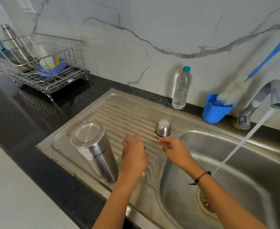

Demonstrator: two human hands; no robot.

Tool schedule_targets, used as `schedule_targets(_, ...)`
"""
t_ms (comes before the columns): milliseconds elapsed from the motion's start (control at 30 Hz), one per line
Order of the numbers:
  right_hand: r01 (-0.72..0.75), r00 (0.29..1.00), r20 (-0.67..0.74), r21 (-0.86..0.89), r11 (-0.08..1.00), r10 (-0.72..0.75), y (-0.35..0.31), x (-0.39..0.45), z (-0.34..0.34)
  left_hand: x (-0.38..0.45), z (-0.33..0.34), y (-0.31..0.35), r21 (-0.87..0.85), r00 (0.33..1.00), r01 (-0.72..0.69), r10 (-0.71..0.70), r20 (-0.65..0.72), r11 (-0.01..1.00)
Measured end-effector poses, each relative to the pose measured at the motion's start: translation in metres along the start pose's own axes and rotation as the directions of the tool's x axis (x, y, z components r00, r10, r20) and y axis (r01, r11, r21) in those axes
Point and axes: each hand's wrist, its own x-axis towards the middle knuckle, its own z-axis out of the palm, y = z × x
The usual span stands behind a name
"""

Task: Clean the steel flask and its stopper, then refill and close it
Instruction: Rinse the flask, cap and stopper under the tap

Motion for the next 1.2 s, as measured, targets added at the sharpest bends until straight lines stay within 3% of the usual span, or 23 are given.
schedule_targets(100, -0.013, 0.996, -0.091, -0.037, 0.999, 0.009, 0.005, 0.002, -0.017, 0.016, -0.002, 0.027, -0.024, 0.993, -0.108, 0.107, -0.042, 0.994)
schedule_targets(200, -0.038, 0.991, -0.133, -0.088, 0.995, 0.026, 0.013, 0.002, -0.032, 0.042, 0.01, 0.057, -0.001, 0.984, -0.174, 0.173, 0.051, 0.985)
schedule_targets(433, -0.159, 0.98, -0.144, -0.151, 0.976, 0.138, 0.058, -0.023, -0.047, 0.099, 0.06, 0.075, 0.161, 0.948, -0.237, 0.192, 0.254, 0.958)
schedule_targets(567, -0.237, 0.961, -0.177, -0.121, 0.964, 0.214, 0.082, -0.036, -0.058, 0.098, 0.07, 0.076, 0.199, 0.952, -0.233, 0.182, 0.245, 0.952)
schedule_targets(633, -0.272, 0.943, -0.222, -0.075, 0.959, 0.249, 0.091, -0.045, -0.065, 0.092, 0.07, 0.086, 0.061, 0.953, -0.234, 0.217, 0.212, 0.97)
schedule_targets(733, -0.275, 0.893, -0.371, -0.002, 0.961, 0.255, 0.098, -0.063, -0.083, 0.069, 0.068, 0.122, -0.428, 0.91, -0.246, 0.359, 0.207, 0.87)
schedule_targets(800, -0.23, 0.838, -0.514, -0.022, 0.973, 0.186, 0.099, -0.075, -0.101, 0.049, 0.079, 0.154, -0.657, 0.848, -0.116, 0.419, 0.325, 0.745)
schedule_targets(867, -0.179, 0.807, -0.587, -0.13, 0.975, 0.07, 0.098, -0.083, -0.117, 0.033, 0.098, 0.18, -0.794, 0.771, 0.19, 0.413, 0.485, 0.577)
schedule_targets(933, -0.132, 0.824, -0.565, -0.257, 0.957, -0.038, 0.099, -0.089, -0.13, 0.023, 0.12, 0.2, -0.792, 0.677, 0.48, 0.415, 0.608, 0.377)
schedule_targets(967, -0.099, 0.847, -0.526, -0.296, 0.95, -0.076, 0.1, -0.09, -0.133, 0.019, 0.128, 0.205, -0.766, 0.649, 0.557, 0.408, 0.642, 0.32)
schedule_targets(1067, -0.097, 0.929, -0.37, -0.311, 0.945, -0.026, 0.113, -0.088, -0.14, 0.01, 0.147, 0.223, -0.703, 0.617, 0.661, 0.342, 0.709, 0.265)
schedule_targets(1200, -0.092, 0.978, -0.207, -0.324, 0.941, 0.025, 0.129, -0.082, -0.135, 0.024, 0.151, 0.235, -0.709, 0.69, 0.582, 0.22, 0.69, 0.399)
